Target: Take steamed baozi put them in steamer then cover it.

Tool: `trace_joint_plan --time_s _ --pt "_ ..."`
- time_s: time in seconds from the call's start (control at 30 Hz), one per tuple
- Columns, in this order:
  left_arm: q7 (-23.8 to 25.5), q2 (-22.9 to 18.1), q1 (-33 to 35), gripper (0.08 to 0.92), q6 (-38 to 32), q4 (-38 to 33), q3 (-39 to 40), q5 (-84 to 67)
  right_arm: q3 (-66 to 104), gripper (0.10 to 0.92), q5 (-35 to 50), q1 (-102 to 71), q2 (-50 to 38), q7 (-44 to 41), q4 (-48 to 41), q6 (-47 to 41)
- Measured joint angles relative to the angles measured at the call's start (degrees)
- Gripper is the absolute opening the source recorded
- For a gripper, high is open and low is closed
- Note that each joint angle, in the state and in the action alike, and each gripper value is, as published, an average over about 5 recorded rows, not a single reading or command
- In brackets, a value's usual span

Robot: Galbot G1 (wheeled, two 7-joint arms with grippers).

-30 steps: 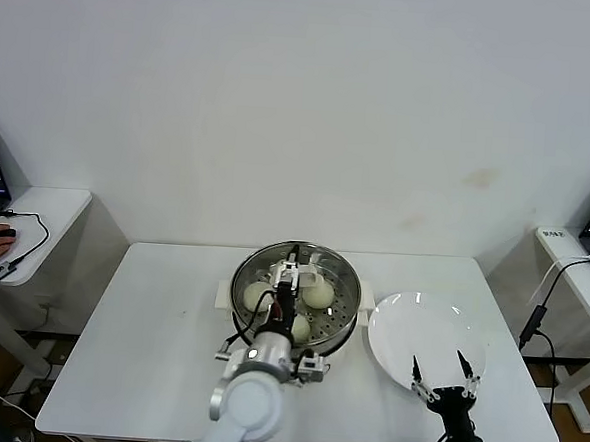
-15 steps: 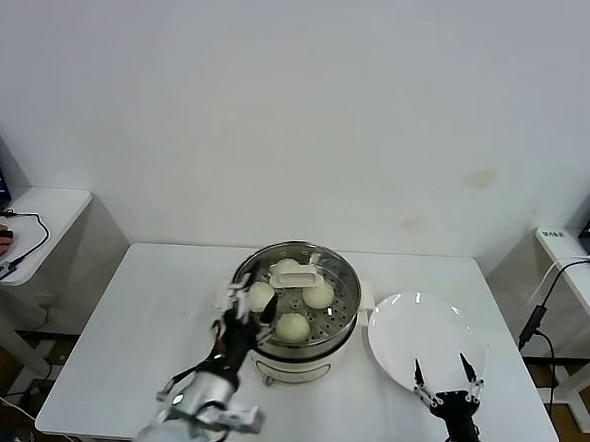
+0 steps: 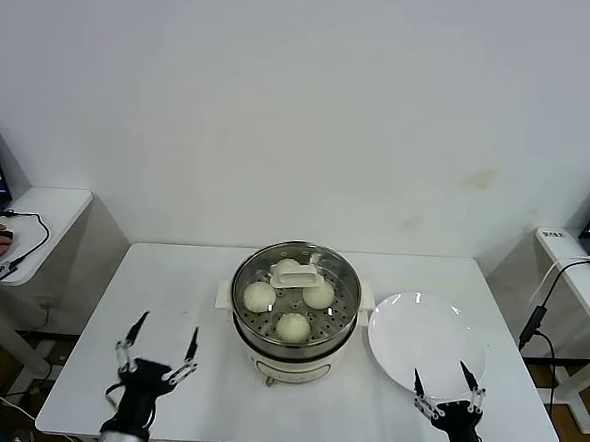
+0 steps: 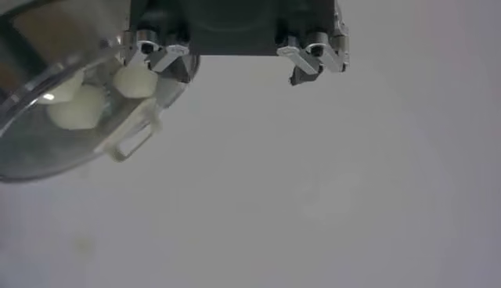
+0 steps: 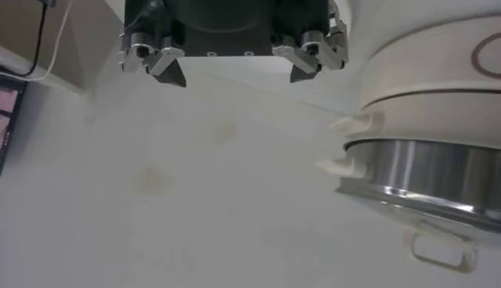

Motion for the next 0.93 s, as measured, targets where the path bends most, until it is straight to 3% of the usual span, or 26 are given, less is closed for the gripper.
trace_joint_plan --time_s 0.4,0.93 --pt "-2.6 -0.9 5.7 0.823 -4.3 2.9 -2.4 -15.8 -4.2 0.823 1.5 -3.1 -1.9 1.2 3.4 -3.3" --pt "-1.9 -1.7 8.0 0.823 -5.2 3.4 -3.0 -19.9 -7.9 0.823 4.0 -5.5 -3.3 3.3 7.5 -9.1"
